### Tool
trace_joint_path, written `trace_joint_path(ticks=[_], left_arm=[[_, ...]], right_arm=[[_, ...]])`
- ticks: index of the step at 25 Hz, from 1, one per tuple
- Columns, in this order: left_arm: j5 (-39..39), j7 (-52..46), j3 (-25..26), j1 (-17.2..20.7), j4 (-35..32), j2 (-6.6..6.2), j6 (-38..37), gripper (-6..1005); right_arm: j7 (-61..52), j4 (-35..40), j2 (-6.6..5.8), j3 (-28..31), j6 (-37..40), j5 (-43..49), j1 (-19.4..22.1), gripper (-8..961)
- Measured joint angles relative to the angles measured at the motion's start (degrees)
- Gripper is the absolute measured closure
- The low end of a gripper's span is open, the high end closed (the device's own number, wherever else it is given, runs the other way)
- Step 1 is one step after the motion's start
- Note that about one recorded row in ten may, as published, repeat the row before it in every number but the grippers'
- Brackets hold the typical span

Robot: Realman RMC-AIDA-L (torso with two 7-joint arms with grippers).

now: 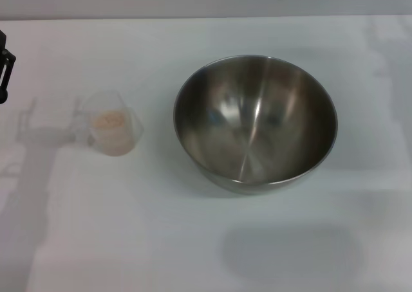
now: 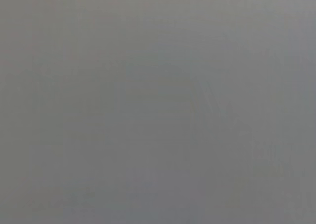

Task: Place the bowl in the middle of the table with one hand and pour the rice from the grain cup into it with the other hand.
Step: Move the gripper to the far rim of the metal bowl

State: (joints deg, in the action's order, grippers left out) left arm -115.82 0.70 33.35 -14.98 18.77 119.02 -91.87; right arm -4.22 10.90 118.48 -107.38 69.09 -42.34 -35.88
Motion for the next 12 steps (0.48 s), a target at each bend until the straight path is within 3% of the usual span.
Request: trace_joint_path(ticks=[3, 5, 6, 7, 8, 10, 12], left_arm=[[0.1, 0.0, 0.2, 0.0, 0.2, 0.08, 0.2, 158], [0.1, 0.0, 0.2, 0.0, 0.2, 0.07, 0.2, 158], [0.2, 0.0, 0.3, 0.0, 0.1, 0.02, 0.3, 158], [0.2, 0.0, 0.4, 0.0, 0.1, 0.00, 0.3, 158], [0.2, 0.0, 0.4, 0.0, 0.1, 0.00, 0.3, 158], [0.2, 0.0, 0.4, 0.0, 0.1, -0.02, 0.3, 158], [0.2, 0.0, 0.6, -0.1, -0.1, -0.04, 0.4, 158]], right_arm=[[0.0, 1.9, -0.03, -0.6, -1.0, 3.4, -0.2, 281], [-0.2, 6.5, -0.69, -0.3, -5.6, 7.3, 0.7, 281], [-0.4, 10.0, -1.17, 0.1, -9.3, 8.7, 1.7, 281], [-0.6, 19.4, -2.25, 1.6, -19.9, 12.1, 4.4, 282], [-0.6, 19.4, -2.25, 1.6, -19.9, 12.1, 4.4, 282], [-0.6, 29.6, -2.57, 4.6, -32.7, 17.1, 6.8, 282], [-0.6, 37.7, -2.13, 7.0, -43.7, 22.1, 8.8, 282]])
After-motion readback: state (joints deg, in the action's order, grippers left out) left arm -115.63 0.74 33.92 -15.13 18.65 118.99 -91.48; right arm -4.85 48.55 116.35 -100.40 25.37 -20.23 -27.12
